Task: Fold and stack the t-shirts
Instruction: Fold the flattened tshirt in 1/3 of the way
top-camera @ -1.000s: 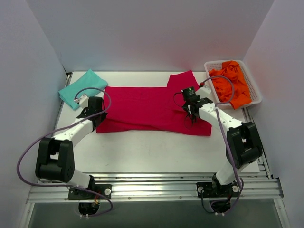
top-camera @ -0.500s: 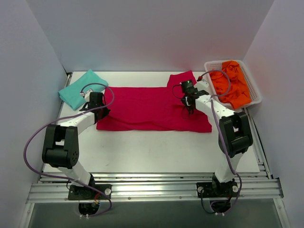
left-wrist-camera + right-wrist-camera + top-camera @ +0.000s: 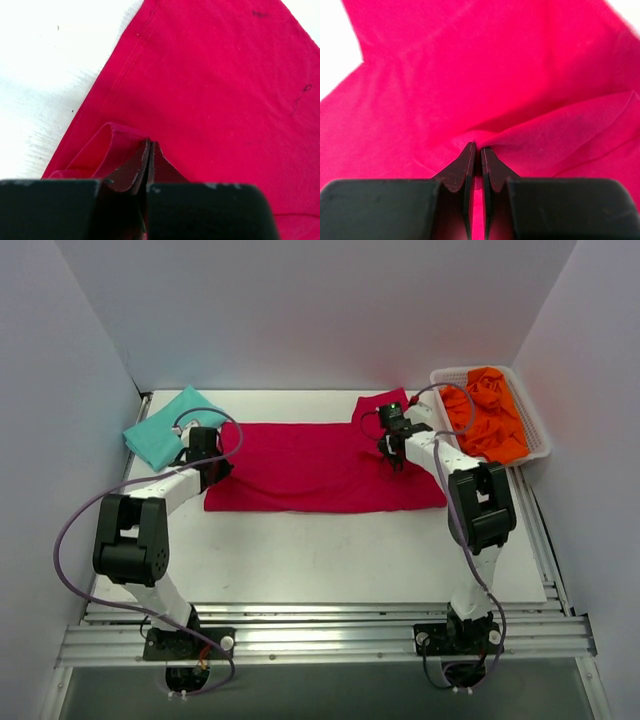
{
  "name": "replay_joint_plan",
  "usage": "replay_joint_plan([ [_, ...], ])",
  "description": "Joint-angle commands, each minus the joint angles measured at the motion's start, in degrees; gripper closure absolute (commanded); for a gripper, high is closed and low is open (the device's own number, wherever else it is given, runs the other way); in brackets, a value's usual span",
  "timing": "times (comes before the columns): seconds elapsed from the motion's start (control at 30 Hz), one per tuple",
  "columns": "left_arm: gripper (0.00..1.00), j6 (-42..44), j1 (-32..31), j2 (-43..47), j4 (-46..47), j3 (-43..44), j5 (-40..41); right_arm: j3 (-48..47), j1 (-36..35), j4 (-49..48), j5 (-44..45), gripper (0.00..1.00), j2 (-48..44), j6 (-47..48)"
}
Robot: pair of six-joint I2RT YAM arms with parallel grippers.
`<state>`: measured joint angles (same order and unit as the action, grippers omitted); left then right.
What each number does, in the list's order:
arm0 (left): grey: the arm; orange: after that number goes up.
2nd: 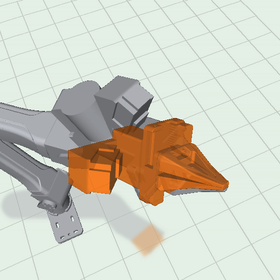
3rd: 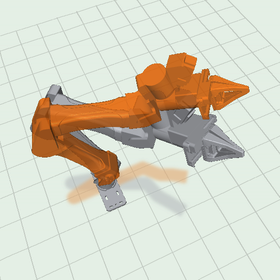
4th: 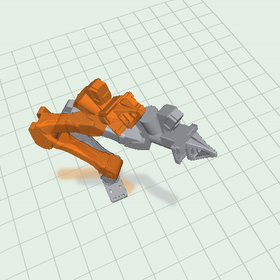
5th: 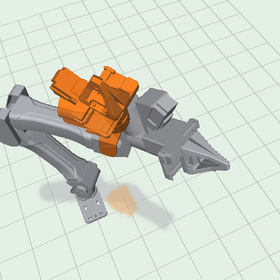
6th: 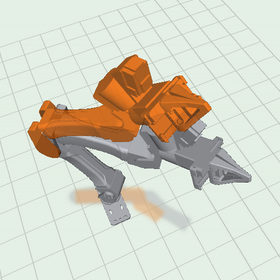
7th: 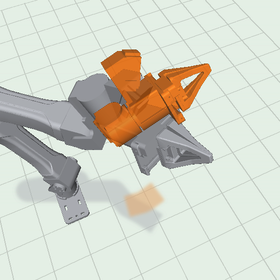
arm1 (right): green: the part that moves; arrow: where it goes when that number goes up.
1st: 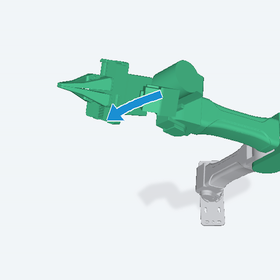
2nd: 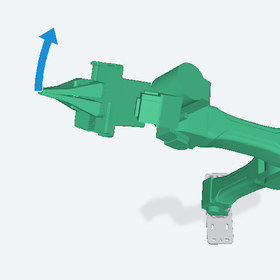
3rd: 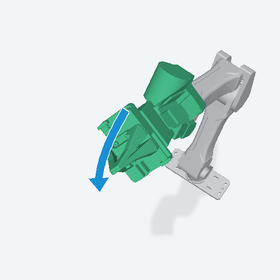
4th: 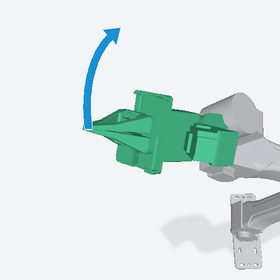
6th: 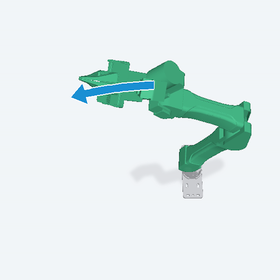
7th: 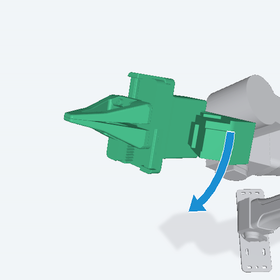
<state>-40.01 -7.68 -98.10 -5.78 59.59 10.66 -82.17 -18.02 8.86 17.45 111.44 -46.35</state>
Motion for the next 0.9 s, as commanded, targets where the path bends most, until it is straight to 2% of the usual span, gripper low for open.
replay_joint_plan([
  [0.0, 0.98, 1.16, 0.65, -1.91, 1.21, 3.33, -0.90, -3.17, 0.44, 0.54, -0.58, 1.00, 4.12, 0.73],
  [0.07, 0.98, 1.25, 0.74, -2.44, 0.77, 3.77, -0.81, -4.31, 0.44, 0.72, -0.31, 0.98, 5.54, 0.38],
  [0.1, 0.98, 1.25, 0.83, -2.70, 0.51, 3.78, -0.55, -4.49, 0.53, 0.54, -0.23, 0.91, 6.59, 0.29],
  [0.13, 0.98, 1.16, 0.83, -2.79, 0.42, 3.78, -0.37, -4.58, 0.53, 0.45, 0.30, 0.68, 7.03, 0.21],
  [0.2, 0.98, 1.07, 1.00, -3.06, 0.07, 3.95, 0.06, -5.45, 0.70, 0.89, 1.70, 0.45, 8.00, -0.14],
  [0.23, 0.98, 0.90, 1.09, -3.14, -0.11, 4.04, 0.50, -5.80, 0.71, 1.07, 2.40, 0.29, 8.27, -0.23],
  [0.27, 0.96, 0.81, 1.18, -3.23, -0.37, 4.21, 0.59, -6.07, 0.79, 1.16, 4.32, 0.25, 8.36, -0.23],
  [0.37, 0.66, 0.46, 1.70, -3.67, -0.20, 4.92, 1.73, -7.82, 1.06, 2.82, 9.41, 0.20, 8.10, -0.41],
  [0.4, 0.49, 0.37, 1.88, -3.85, -0.20, 5.27, 2.09, -8.52, 1.23, 3.00, 10.66, 0.19, 7.75, -0.50],
  [0.47, 0.39, 0.37, 2.23, -4.46, -0.98, 6.85, 3.31, -8.97, 1.93, 3.26, 12.25, 0.19, 6.96, -0.41],
  [0.53, 0.35, 0.37, 2.50, -4.73, -1.95, 8.95, 4.19, -10.19, 2.55, 4.05, 15.06, 0.19, 6.43, -0.76],
  [0.7, 0.34, 0.20, 3.03, -2.98, -6.44, 11.51, 7.97, -11.17, 3.87, 6.17, 20.78, 0.18, 2.74, -0.24],
  [0.87, 0.35, -1.74, 2.41, 3.96, -3.19, 5.55, 7.45, 1.03, 1.77, -0.93, 15.34, 0.19, -5.51, -0.85],
])
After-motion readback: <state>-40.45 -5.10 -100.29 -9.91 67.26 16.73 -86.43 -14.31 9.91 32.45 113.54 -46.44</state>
